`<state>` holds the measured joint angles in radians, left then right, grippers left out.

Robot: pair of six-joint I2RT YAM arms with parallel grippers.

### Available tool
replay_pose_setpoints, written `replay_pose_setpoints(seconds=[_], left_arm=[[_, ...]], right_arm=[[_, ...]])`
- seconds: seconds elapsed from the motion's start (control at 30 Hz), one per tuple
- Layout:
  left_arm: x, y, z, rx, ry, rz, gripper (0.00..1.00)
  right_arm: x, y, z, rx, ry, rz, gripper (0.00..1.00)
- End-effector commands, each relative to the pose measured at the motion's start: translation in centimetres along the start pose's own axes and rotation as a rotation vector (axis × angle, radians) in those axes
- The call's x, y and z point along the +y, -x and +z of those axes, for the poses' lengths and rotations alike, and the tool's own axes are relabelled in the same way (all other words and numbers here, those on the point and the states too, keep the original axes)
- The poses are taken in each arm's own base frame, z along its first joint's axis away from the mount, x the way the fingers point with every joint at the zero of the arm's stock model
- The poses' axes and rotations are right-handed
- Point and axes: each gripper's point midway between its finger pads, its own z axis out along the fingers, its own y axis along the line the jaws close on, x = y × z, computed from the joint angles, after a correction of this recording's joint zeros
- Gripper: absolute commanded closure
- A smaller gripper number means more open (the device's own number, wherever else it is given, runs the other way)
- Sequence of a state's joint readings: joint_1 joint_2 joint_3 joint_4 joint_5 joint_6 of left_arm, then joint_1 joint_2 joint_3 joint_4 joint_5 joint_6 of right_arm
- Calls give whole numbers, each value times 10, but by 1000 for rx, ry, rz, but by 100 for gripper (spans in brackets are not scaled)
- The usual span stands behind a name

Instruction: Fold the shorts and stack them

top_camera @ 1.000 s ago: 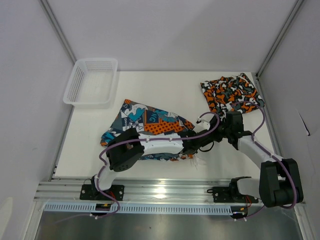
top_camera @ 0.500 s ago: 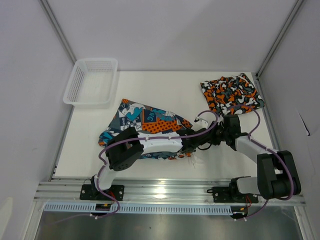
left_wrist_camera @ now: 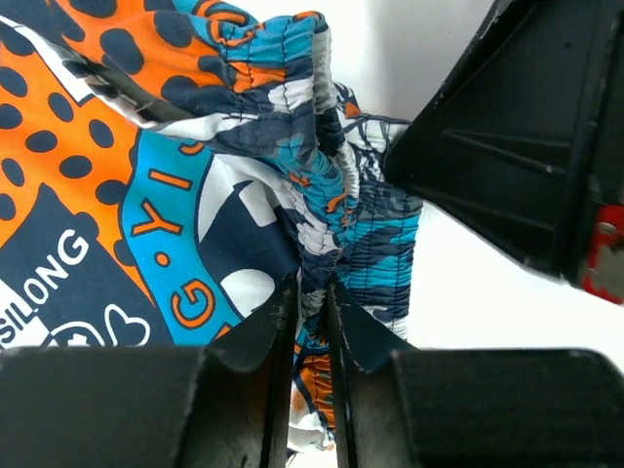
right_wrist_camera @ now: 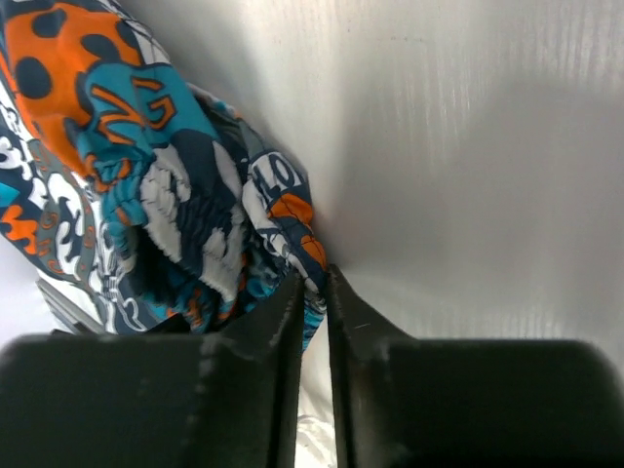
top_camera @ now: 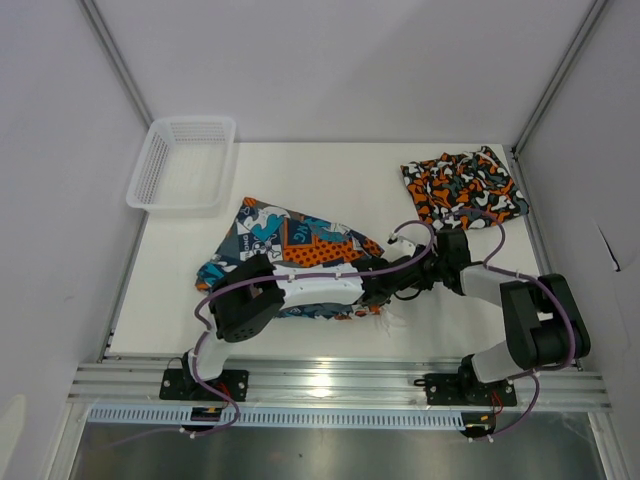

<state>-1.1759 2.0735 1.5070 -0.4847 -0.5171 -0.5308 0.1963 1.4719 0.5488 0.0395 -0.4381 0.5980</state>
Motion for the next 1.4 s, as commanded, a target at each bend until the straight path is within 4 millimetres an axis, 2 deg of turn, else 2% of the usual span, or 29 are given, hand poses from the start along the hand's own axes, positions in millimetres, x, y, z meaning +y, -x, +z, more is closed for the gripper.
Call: replay_pose_setpoints(seconds=[0.0, 0.07, 0.4, 0.73, 0.9, 1.03, 1.2, 1.27, 1.37], left_arm=[[3, 18, -25, -38, -26, 8, 80], [-1, 19, -31, -43, -37, 25, 80], [-18, -3, -45, -4, -57, 138, 81], [-20, -25, -30, 67, -35, 195, 80], [-16, -18, -31, 74, -11, 207, 81], [2, -11, -46, 88, 40, 217, 80], [11, 11, -69, 80, 27, 200, 76], [11, 11, -73, 102, 26, 216, 76], [6, 6, -68, 133, 13, 235, 77]], right_arm=[[17, 18, 5, -39, 54, -46, 91], [17, 21, 6, -42, 55, -46, 100], [25, 38, 9, -47, 54, -49, 100], [23, 43, 14, -48, 44, -48, 100], [20, 44, 17, -39, 36, -49, 100], [19, 43, 18, -38, 34, -51, 100], [20, 44, 19, -38, 39, -50, 100], [20, 44, 19, -38, 39, -51, 100], [21, 44, 18, -38, 39, -52, 100]])
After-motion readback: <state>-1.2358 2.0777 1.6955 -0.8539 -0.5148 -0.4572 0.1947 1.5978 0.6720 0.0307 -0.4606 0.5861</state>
